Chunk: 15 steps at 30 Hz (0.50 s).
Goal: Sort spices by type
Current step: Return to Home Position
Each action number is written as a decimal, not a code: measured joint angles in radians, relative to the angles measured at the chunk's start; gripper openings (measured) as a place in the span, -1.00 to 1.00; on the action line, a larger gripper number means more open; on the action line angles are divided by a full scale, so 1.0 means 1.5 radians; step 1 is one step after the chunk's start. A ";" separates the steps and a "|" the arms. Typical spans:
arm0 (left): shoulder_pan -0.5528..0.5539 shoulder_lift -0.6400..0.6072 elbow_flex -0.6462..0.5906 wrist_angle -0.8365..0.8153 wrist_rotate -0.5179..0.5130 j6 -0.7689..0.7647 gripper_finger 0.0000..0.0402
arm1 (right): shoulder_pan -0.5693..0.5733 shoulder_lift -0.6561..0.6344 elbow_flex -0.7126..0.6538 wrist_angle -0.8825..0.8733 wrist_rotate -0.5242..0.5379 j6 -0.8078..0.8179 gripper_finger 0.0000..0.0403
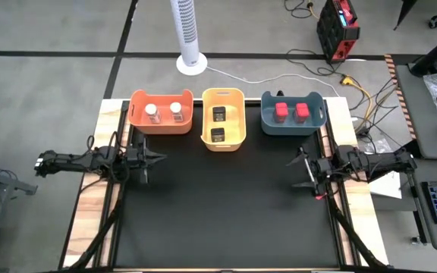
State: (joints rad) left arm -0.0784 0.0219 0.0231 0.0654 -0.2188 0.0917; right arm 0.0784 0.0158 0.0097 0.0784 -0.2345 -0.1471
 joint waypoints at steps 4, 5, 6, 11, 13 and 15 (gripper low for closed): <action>0.000 0.000 0.000 0.001 0.000 0.000 -1.00 | 0.000 0.000 0.000 0.000 0.000 0.034 0.72; 0.000 0.000 0.000 0.001 0.000 0.000 -1.00 | 0.000 0.000 0.000 0.000 0.000 0.039 0.73; 0.000 0.000 0.000 0.001 0.000 0.000 -1.00 | 0.000 0.000 0.000 0.000 0.000 0.048 0.74; 0.000 0.000 0.000 0.001 0.000 0.000 -1.00 | 0.000 0.000 0.000 0.000 0.000 0.064 0.72; 0.000 0.000 0.000 0.001 0.000 0.000 -1.00 | 0.000 0.000 0.000 0.000 0.000 0.064 0.71; 0.000 0.000 0.000 0.001 0.000 0.000 -1.00 | 0.000 0.000 0.000 0.000 0.000 0.064 0.69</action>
State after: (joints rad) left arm -0.0788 0.0219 0.0231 0.0669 -0.2188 0.0917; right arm 0.0784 0.0154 0.0097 0.0788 -0.2345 -0.0517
